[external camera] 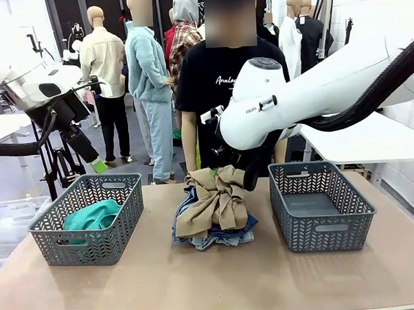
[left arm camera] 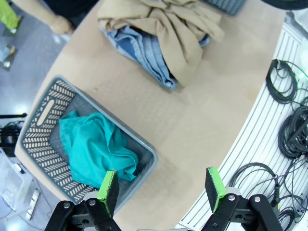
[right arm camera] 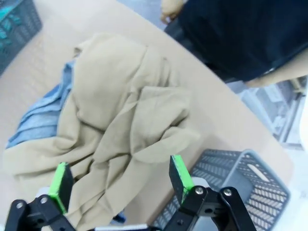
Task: Sort the tops and bottoms.
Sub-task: Lift clothes from the center of the table with your right hand.
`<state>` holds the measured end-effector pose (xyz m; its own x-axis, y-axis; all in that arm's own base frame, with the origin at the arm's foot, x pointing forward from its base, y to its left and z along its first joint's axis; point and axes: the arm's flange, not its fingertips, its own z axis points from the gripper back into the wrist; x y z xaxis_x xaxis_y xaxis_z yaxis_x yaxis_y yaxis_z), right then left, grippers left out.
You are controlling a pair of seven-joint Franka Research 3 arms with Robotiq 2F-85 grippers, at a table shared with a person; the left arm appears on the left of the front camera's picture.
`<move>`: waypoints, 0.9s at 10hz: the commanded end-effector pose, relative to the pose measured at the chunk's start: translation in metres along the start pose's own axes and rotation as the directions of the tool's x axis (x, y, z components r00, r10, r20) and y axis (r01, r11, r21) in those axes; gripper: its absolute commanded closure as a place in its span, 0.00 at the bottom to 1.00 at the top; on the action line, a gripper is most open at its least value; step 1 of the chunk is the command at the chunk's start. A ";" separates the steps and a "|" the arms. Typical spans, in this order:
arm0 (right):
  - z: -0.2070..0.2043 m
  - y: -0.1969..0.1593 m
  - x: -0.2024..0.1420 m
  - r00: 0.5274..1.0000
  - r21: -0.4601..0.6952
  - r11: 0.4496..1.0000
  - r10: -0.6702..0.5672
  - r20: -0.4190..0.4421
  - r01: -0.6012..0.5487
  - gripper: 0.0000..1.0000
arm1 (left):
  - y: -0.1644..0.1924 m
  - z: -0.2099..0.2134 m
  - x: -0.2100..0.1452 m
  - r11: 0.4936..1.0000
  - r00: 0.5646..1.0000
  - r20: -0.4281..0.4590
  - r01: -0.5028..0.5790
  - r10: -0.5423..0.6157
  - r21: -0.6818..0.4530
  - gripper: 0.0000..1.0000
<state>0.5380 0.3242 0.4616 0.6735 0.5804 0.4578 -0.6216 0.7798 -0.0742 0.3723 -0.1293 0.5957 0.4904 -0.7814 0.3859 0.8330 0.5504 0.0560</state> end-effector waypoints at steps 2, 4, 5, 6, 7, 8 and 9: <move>-0.050 -0.001 0.035 0.994 -0.030 0.998 -0.055 -0.093 0.052 0.00 | 0.000 0.001 0.001 1.000 1.000 0.003 -0.001 0.001 -0.001 0.07; -0.059 0.000 0.038 0.990 -0.036 0.998 -0.053 -0.130 0.049 0.00 | 0.000 0.001 0.001 1.000 1.000 0.003 -0.001 0.001 -0.001 0.07; -0.064 0.000 0.038 0.988 -0.034 0.998 -0.052 -0.144 0.047 0.00 | 0.000 0.001 0.001 1.000 1.000 0.003 -0.001 0.001 -0.001 0.07; -0.069 0.001 0.036 0.985 -0.041 0.998 -0.053 -0.164 0.047 0.00 | 0.000 0.001 0.001 1.000 1.000 0.003 -0.001 0.001 -0.001 0.07; -0.080 -0.002 0.034 0.980 -0.057 0.997 -0.059 -0.188 0.049 0.00 | 0.000 0.001 0.001 1.000 1.000 0.003 -0.001 0.001 -0.001 0.07; -0.091 -0.004 0.032 0.974 -0.059 0.997 -0.069 -0.214 0.058 0.00 | 0.000 0.001 0.001 1.000 1.000 0.003 -0.001 0.001 -0.001 0.07; -0.096 -0.005 0.032 0.972 -0.052 0.997 -0.073 -0.225 0.063 0.00 | 0.000 0.001 0.001 1.000 1.000 0.003 -0.001 0.001 -0.001 0.07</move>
<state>0.5937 0.3544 0.3942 0.7715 0.5756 0.2712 -0.5828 0.8103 -0.0619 0.3723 -0.1293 0.5957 0.4905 -0.7814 0.3859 0.8330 0.5505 0.0559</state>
